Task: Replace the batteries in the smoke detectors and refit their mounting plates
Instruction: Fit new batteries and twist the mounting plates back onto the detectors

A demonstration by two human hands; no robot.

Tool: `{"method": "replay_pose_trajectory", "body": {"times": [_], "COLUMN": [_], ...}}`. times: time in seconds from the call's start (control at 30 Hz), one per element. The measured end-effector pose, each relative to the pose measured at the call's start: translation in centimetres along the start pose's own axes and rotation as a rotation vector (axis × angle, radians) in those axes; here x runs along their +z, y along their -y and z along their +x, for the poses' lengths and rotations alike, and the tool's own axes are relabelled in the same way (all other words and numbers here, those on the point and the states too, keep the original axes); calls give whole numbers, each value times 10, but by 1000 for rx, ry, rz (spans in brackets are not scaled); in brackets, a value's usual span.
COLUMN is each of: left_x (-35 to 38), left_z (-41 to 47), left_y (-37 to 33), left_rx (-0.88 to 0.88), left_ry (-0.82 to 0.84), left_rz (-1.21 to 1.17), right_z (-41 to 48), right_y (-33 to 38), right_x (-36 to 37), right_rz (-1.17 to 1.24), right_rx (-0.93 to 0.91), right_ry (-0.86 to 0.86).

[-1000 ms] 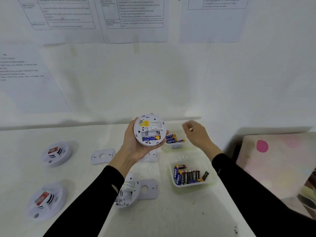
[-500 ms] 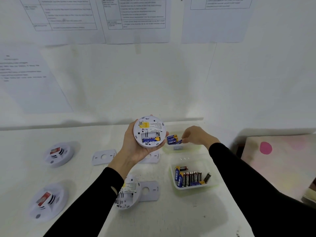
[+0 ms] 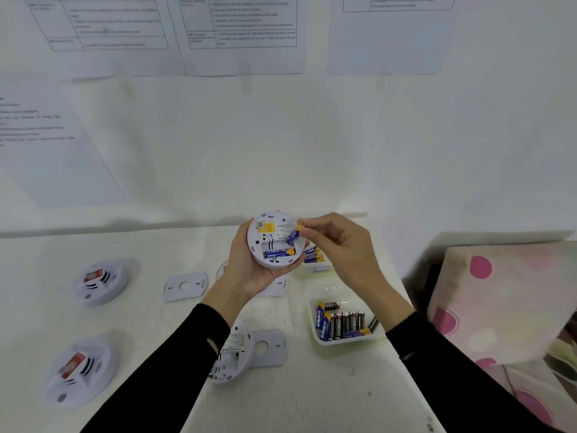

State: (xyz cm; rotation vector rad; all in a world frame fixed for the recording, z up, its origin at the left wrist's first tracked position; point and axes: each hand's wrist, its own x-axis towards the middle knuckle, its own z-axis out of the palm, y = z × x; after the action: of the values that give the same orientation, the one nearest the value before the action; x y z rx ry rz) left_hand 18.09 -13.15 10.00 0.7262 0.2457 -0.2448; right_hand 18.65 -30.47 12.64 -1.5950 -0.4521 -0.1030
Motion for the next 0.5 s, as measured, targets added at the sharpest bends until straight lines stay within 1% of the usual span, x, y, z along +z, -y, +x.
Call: {"method": "replay_pose_trajectory", "body": {"times": [0.1, 0.2, 0.27, 0.33, 0.4, 0.43, 0.5], "left_x": [1, 0, 0, 0, 0, 0, 1], "left_z": [0, -2, -3, -3, -3, -3, -3], "left_y": [3, 4, 5, 6, 7, 8, 8], "left_rx": [-8, -17, -39, -58, -76, -89, -110], "left_ry": [7, 5, 20, 17, 13, 14, 20], "left_rz": [-32, -44, -37, -43, -57, -65, -73], "right_z": [0, 2, 7, 16, 24, 29, 39], "right_y": [-3, -5, -4, -3, 2, 4, 6], "right_x": [10, 18, 20, 19, 18, 17, 16], "right_rz": [-68, -106, -179, -269, -307, -362, -556], "right_rx": [-65, -81, -131, -157, -81, -62, -95], "right_ry": [42, 83, 132, 243, 403, 472, 542]}}
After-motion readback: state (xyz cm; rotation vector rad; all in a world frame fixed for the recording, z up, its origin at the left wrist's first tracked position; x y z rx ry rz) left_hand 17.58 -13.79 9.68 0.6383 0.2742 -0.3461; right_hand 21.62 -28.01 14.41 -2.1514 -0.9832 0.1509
